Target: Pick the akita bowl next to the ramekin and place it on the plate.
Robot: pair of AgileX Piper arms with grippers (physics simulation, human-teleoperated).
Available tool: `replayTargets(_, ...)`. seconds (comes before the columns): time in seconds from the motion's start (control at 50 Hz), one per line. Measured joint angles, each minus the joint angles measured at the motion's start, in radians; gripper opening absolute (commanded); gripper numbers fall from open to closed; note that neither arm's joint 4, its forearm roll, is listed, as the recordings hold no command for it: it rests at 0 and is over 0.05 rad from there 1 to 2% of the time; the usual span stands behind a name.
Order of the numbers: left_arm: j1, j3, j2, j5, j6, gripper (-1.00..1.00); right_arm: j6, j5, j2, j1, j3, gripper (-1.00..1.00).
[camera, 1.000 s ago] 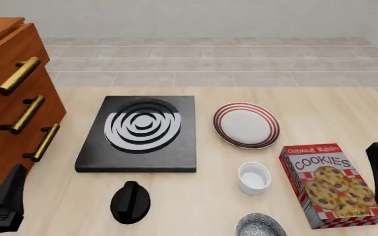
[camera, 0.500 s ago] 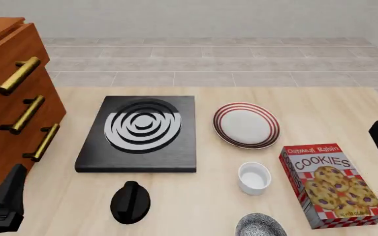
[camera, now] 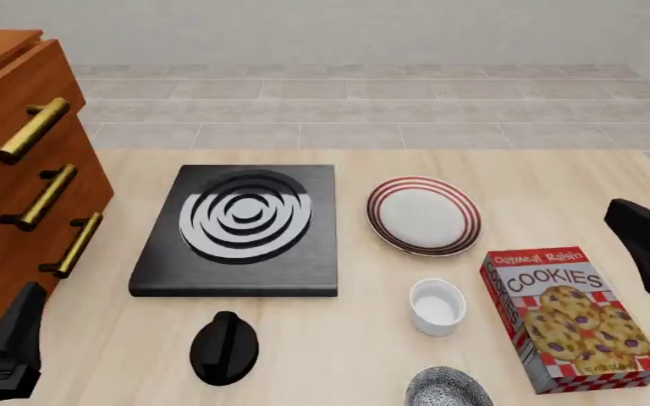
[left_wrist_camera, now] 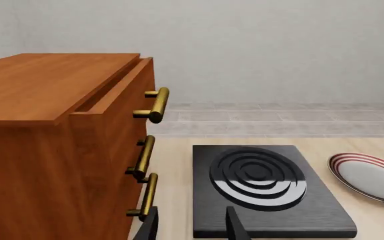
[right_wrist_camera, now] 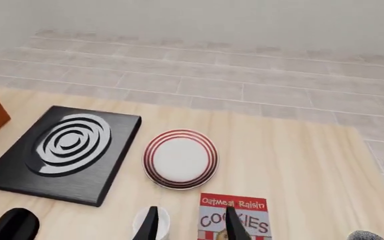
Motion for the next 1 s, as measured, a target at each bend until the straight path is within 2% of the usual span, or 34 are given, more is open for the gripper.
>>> replayTargets(0.32,0.0,0.0,0.0,0.0,0.0,1.0,0.023,0.06,0.088,0.038,-0.013,1.0)
replayTargets(1.0,0.0,0.0,0.0,0.0,0.0,1.0,0.087,0.054,0.219,0.133,0.06,1.0)
